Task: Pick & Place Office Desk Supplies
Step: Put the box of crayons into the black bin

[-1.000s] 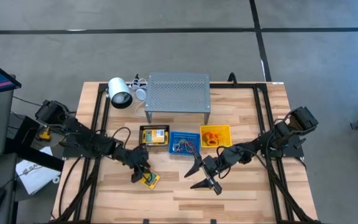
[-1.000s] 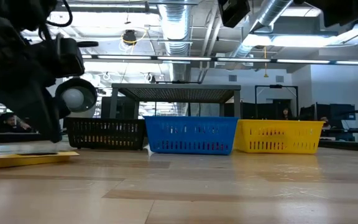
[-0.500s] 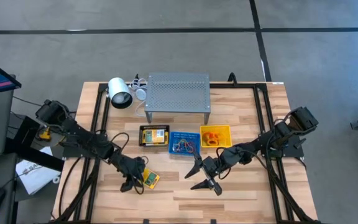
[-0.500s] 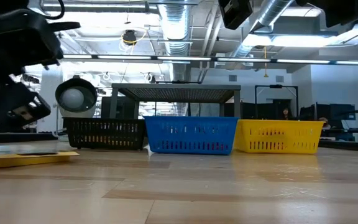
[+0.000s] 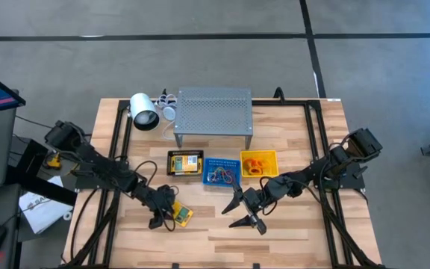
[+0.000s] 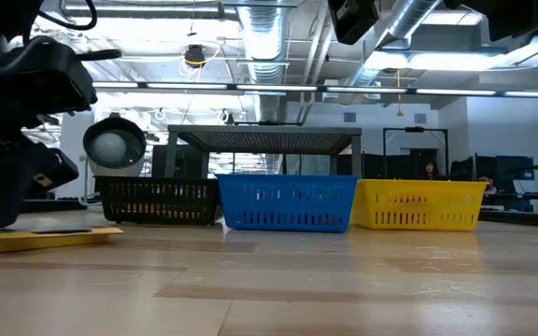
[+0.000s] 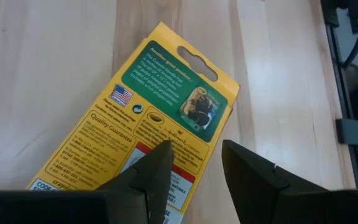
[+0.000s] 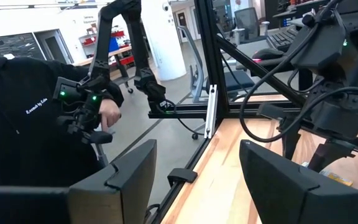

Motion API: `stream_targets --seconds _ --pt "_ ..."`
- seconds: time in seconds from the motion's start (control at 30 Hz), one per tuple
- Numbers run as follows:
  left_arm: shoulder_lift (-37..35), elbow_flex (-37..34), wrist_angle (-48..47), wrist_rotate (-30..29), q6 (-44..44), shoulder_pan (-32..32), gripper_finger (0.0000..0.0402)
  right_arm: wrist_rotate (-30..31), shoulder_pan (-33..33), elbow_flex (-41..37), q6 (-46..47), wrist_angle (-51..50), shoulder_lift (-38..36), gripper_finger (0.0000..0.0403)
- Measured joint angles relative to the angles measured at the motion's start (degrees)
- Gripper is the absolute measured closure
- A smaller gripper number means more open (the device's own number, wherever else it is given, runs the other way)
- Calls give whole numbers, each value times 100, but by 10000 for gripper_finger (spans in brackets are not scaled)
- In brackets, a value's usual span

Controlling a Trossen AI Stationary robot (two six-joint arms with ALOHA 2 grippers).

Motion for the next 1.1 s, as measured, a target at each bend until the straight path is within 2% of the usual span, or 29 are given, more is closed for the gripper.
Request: stream_targets --seconds 0.23,0.63,0.87,0.97,1.1 --pt "397 -7 465 4 -108 174 260 2 0 0 0 -9 0 177" --pt "388 -9 743 -243 166 517 260 1 12 0 0 -31 0 177" --pt "-255 -22 1067 -338 708 612 259 49 39 0 0 11 0 177" --pt "-683 -35 1044 -414 937 624 259 415 68 0 -2 57 0 177" --pt "-1200 -22 1404 -425 1312 620 258 1190 76 2 -20 31 0 177"
